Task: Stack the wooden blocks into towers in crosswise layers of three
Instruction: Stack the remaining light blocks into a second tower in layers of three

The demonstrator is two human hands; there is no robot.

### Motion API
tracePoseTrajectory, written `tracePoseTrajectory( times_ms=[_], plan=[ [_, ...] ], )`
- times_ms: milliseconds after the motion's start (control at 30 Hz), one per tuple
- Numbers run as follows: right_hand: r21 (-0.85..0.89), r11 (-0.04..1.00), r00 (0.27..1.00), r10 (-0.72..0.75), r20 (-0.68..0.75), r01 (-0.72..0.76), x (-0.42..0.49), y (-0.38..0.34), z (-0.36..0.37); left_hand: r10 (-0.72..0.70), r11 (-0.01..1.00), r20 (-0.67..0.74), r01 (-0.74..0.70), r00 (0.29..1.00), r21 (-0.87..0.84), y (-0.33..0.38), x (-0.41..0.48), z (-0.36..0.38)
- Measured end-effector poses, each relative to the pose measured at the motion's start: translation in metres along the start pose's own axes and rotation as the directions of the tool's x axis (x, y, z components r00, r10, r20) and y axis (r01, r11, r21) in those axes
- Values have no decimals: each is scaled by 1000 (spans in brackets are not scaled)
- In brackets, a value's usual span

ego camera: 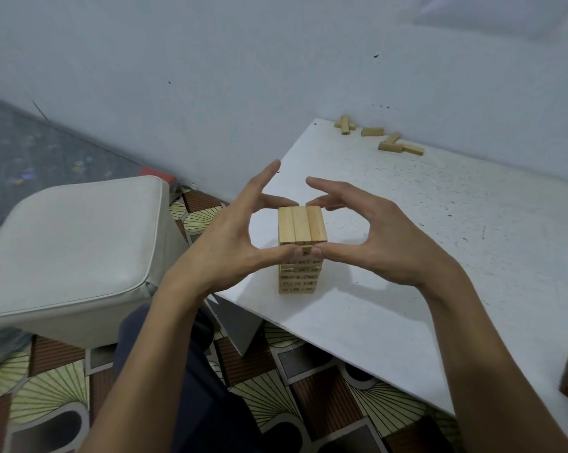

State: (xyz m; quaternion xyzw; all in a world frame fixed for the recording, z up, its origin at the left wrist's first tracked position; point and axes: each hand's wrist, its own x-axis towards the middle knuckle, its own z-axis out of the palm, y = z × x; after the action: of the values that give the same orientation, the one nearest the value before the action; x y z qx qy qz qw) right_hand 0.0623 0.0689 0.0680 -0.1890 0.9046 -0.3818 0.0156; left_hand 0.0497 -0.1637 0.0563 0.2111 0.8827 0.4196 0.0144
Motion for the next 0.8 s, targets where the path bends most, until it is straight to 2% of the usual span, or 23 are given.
tracePoseTrajectory(
  times_ms=[333, 367, 433, 533, 633, 800],
  plan=[
    [10, 1000, 1000, -12, -8, 12, 1, 5, 5, 12, 999, 0, -12, 1000, -39, -6, 0, 2],
    [46, 999, 1000, -5, -31, 7, 0, 7, 7, 9, 996, -15, -11, 1000, -87, -6, -1, 4],
    [238, 971, 991, 33, -129, -1, -4, 6, 17, -18, 956, -102, -13, 995, -292, -4, -4, 15],
    [551, 835, 945, 185, -269, -7, -12, -1, 44, -144, 832, -273, -33, 951, -554, 6, -10, 42],
    [631, 776, 926, 249, -284, -15, -16, -5, 71, -262, 756, -322, -14, 910, -654, 12, -12, 67],
    [675, 737, 926, 232, -296, 31, -17, -16, 91, -315, 734, -343, -2, 885, -679, 22, -14, 84]
  ],
)
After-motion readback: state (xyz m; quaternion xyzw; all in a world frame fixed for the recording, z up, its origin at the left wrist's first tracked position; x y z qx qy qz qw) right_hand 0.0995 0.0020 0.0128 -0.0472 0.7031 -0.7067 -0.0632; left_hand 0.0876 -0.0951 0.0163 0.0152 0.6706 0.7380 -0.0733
